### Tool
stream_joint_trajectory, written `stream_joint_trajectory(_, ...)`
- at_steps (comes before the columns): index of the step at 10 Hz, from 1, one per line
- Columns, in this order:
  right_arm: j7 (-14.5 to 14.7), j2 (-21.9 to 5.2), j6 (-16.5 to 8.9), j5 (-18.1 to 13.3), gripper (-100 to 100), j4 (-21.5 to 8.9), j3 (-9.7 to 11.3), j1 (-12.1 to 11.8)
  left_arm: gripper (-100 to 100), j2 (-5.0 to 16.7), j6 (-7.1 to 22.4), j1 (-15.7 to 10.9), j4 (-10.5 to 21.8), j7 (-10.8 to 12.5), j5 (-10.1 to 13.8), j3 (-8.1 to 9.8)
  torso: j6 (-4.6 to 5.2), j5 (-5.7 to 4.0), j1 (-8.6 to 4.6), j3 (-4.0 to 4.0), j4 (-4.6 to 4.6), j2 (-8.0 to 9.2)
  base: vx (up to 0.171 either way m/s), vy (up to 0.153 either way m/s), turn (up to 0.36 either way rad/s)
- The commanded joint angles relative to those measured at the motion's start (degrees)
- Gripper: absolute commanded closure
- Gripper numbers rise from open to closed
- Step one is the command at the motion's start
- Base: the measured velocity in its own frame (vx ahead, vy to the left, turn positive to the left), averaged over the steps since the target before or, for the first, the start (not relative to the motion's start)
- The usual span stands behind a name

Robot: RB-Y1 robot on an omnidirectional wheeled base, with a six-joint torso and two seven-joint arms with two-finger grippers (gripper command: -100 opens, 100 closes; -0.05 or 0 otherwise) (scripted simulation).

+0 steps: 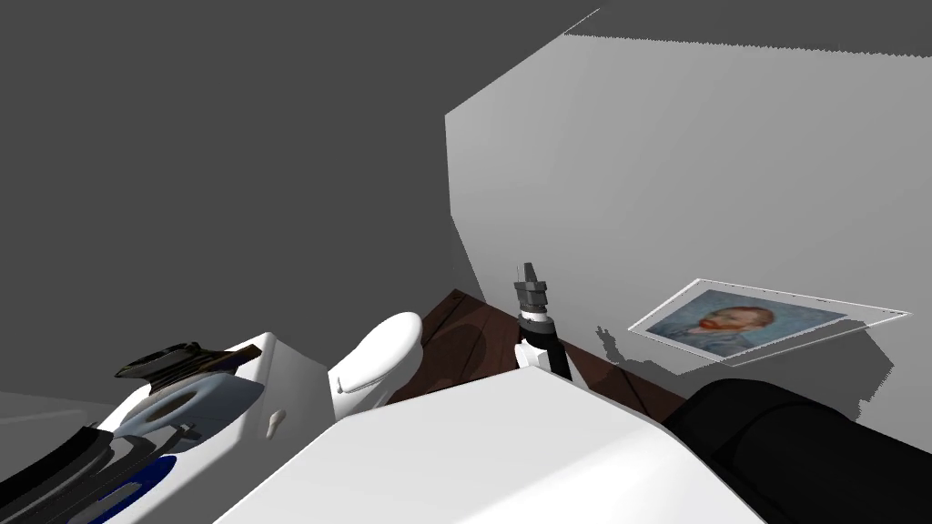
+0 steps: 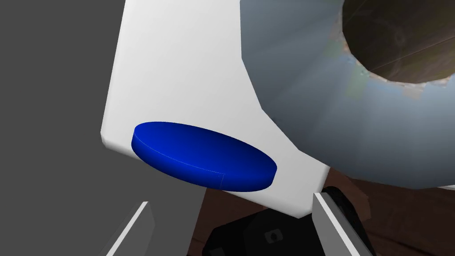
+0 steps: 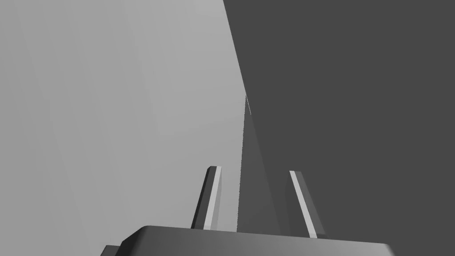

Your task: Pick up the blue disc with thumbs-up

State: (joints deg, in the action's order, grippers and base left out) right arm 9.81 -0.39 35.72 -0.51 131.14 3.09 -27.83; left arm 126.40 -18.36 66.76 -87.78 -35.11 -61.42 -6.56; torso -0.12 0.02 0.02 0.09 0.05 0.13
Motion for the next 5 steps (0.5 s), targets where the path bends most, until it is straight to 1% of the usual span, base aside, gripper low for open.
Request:
stream_joint_trajectory(1,0.00,0.00,0.00,0.00,0,0.00,0.00,0.00,-100,1.90,-0.17,0.33,0.94,-0.36,-0.59,0.19,0.00,0.00,0.00,0.00,0.00,0.00,-0.022,0.010,-0.037)
stream_joint_trajectory(2,0.00,0.00,0.00,0.00,0,0.00,0.00,0.00,-100,1.26,0.21,0.18,0.39,-0.04,-0.45,-0.11,-0.02,0.00,0.01,0.00,0.00,-0.01,-0.007,0.005,-0.006)
stream_joint_trajectory(3,0.00,0.00,0.00,0.00,0,0.00,0.00,-0.01,0,1.38,0.22,0.18,0.44,-0.06,-0.50,-0.12,-0.04,0.01,0.00,-0.01,0.00,-0.02,0.000,0.000,0.000)
stream_joint_trajectory(4,0.00,0.00,0.00,0.00,0,0.00,0.00,-0.01,-100,0.20,2.22,2.10,0.22,0.09,-1.07,-0.35,-0.03,0.01,-0.01,-0.02,0.00,-0.04,0.033,0.003,-0.105)
stream_joint_trajectory(5,0.00,0.00,0.00,0.00,0,0.00,0.00,-0.01,-100,-0.18,2.88,2.74,0.14,0.14,-1.26,-0.43,-0.02,0.01,0.01,-0.07,-0.02,-0.13,0.053,0.009,-0.070)
